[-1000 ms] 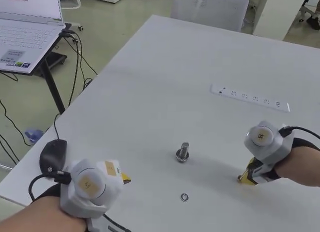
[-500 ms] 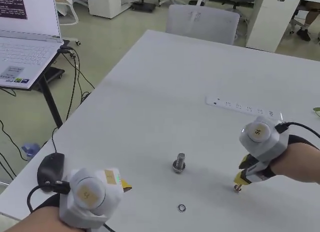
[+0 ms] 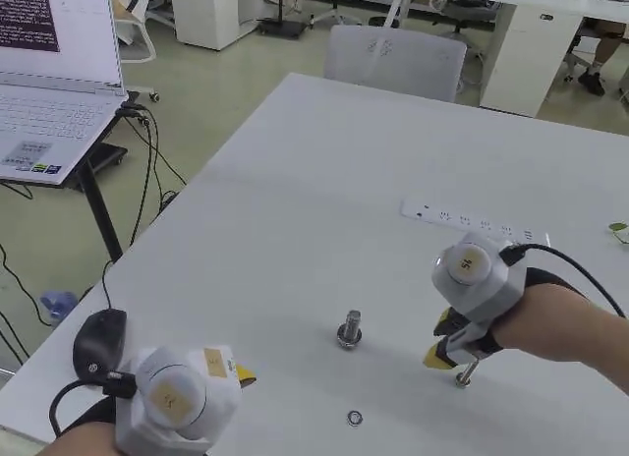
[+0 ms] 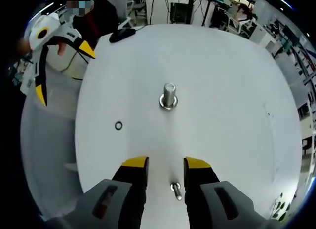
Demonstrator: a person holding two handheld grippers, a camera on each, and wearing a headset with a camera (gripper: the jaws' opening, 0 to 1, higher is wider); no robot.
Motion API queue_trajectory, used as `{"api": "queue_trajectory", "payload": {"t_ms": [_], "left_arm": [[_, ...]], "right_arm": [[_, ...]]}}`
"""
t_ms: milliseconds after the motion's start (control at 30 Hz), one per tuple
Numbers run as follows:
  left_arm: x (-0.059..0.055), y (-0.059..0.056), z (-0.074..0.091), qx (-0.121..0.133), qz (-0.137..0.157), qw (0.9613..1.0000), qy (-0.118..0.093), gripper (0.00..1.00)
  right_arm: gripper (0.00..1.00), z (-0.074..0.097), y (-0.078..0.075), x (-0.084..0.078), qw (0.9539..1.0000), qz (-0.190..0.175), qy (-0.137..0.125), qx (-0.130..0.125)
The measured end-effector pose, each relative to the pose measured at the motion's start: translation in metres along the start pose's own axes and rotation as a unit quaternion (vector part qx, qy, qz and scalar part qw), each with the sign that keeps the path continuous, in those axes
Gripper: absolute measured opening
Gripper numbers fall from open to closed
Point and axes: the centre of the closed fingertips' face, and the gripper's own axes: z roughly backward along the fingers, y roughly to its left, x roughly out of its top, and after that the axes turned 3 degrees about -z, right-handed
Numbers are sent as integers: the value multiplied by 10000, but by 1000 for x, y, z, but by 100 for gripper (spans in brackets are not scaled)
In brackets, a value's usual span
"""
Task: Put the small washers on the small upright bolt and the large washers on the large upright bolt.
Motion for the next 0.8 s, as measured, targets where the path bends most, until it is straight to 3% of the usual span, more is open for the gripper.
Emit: {"api": "queue_trajectory", "payload": {"t_ms": [333,800], "left_arm": [[6,2,-1,93,-69,9999,-90,94],[9,14,3,313,-111,9985,-424,95]], "right_arm": [[30,-6,23,14,9996,251,-28,105],[29,-23,54,32,9980,539,-232,241]]}}
